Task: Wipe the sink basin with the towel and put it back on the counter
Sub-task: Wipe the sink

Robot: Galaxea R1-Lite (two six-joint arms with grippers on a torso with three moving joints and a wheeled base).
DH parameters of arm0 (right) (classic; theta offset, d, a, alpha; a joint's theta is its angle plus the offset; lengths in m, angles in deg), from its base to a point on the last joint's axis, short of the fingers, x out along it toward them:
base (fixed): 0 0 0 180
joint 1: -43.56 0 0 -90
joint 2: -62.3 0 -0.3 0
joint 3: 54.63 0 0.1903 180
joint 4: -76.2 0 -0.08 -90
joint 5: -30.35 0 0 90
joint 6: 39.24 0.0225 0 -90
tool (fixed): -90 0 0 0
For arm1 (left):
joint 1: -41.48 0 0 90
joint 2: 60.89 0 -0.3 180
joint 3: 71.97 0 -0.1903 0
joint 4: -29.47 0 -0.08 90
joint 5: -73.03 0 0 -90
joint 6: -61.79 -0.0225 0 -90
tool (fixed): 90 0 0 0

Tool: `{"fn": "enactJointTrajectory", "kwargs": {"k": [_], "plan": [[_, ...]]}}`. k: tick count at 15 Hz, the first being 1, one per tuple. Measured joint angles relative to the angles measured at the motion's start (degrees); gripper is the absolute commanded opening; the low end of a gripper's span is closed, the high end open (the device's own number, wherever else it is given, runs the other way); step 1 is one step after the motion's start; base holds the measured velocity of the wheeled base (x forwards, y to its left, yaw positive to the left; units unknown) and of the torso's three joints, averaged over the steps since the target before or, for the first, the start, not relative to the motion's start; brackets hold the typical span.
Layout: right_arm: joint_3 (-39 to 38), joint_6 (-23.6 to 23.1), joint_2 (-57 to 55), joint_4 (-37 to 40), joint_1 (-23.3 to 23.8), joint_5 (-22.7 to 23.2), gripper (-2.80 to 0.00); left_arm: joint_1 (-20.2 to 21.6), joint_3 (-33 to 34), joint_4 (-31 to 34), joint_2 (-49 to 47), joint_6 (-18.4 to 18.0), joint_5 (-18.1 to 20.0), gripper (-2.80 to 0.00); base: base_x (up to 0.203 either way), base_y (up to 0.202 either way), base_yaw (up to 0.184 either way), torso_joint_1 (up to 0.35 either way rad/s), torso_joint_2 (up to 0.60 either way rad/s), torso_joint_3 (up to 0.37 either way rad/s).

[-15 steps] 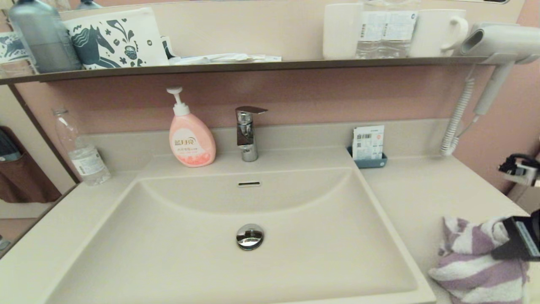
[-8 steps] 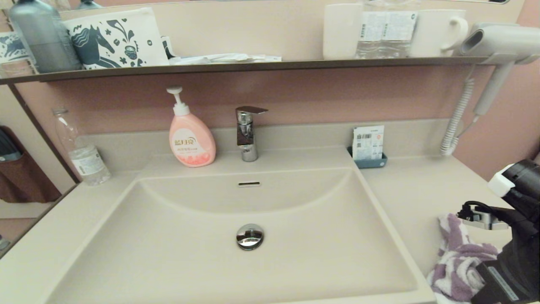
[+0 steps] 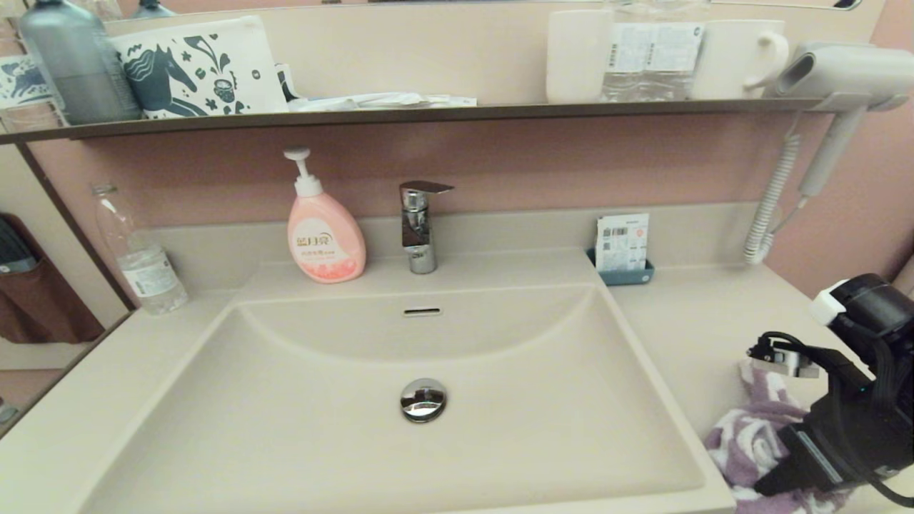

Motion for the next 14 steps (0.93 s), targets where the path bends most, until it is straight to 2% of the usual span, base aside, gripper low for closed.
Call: {"fn": "enactJointTrajectory", "kwargs": {"k": [5,8,11,14], "plan": [[-7.3,4.2,-1.5,-21.6,2.0,5.6,-2.80,0.0,0.0,0.0,0.0,0.0,0.0,-2.80,0.000,0.000,0.000,0.000,0.00,0.000],[-8.0,8.6,-4.7,-30.4,2.1,6.0,-2.80,0.0,0.0,0.0,0.0,0.0,0.0,-2.80,0.000,0.000,0.000,0.000,0.00,0.000],[-7.8,15.9,-9.0,-40.9,2.1,5.9,-2.80,0.0,0.0,0.0,0.0,0.0,0.0,-2.80,0.000,0.000,0.000,0.000,0.00,0.000],[-6.1,19.7,-13.7,-48.4,2.0,5.8,-2.80,0.0,0.0,0.0,0.0,0.0,0.0,-2.80,0.000,0.000,0.000,0.000,0.00,0.000]]}}
